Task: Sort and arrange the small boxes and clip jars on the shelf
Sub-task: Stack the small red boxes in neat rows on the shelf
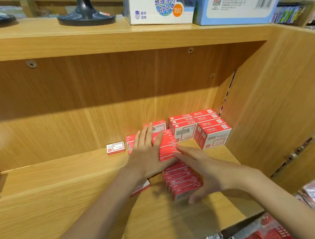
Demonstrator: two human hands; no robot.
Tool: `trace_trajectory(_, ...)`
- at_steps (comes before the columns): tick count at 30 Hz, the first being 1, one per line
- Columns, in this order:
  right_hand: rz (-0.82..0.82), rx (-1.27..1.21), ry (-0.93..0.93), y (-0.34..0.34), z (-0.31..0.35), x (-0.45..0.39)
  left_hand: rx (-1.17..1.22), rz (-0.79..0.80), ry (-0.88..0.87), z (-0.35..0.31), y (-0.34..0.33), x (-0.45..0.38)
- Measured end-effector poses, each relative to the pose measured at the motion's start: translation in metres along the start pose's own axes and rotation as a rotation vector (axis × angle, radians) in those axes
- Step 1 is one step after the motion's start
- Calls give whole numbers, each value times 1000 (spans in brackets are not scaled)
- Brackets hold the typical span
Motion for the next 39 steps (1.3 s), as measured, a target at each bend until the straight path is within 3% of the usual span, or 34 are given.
trace_trajectory(3,-51,47,-37,-12,0,-2,13,20,-13,-1,-6,0)
trace_trajectory(10,-82,-96,-96,-16,-2,-4,134,138,59,5,-7,5)
trace_trajectory(20,-64,-44,-110,-13,0,-6,175,-5,-69,14,22,25)
trace_trajectory(32,-226,-197,-102,-10,3,9,338,-209,44,27,35,35)
trace_trajectory(39,-333,-327,-105,-10,5,12,461,-84,-25,18,22,66)
Point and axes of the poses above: each hand's wrist, its own x-axis away from the middle knuckle, its own y-axis out of the back of the hand, z = x × y, the point moved 9 cm from there along -x, towards the middle knuckle, and after that the axes turned 14 degrees about y, right-handed, at the moved point
